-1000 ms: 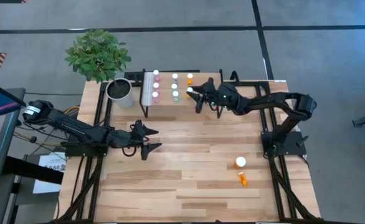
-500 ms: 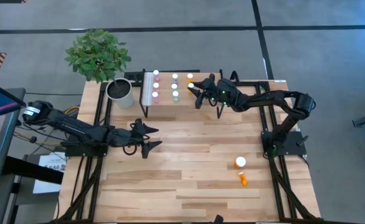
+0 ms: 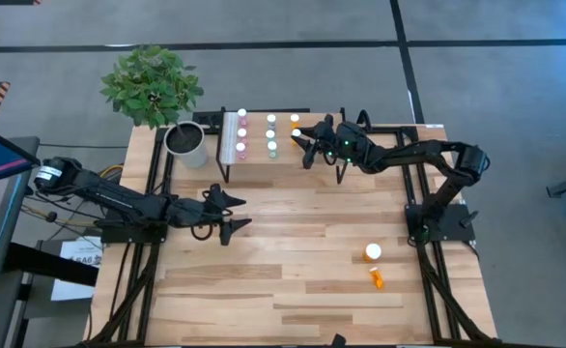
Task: Pick and place medicine bottles onto shelf by color
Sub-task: Put the left small orange pill bottle aligned with the other small orange pill bottle on the shelf
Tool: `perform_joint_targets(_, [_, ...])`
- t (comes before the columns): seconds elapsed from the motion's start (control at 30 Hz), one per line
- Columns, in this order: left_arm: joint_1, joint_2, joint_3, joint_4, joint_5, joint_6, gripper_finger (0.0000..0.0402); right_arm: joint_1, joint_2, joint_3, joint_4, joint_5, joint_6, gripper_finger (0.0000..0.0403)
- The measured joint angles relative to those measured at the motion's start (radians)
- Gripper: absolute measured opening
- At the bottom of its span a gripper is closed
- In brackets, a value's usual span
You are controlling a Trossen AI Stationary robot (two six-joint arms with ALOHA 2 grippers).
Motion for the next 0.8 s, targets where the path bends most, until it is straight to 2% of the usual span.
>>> perform_joint_targets(0.43, [0.000, 0.000, 0.000, 0.000, 0.000, -0.001, 0.0305, 0.029, 0.001, 0.038, -0.057, 0.000, -0.058, 0.0155])
perform_joint_targets(0.8, [0.000, 0.000, 0.000, 0.000, 0.007, -0.002, 0.0305, -0.006, 0.000, 0.043, -0.082, 0.000, 0.012, 0.0157])
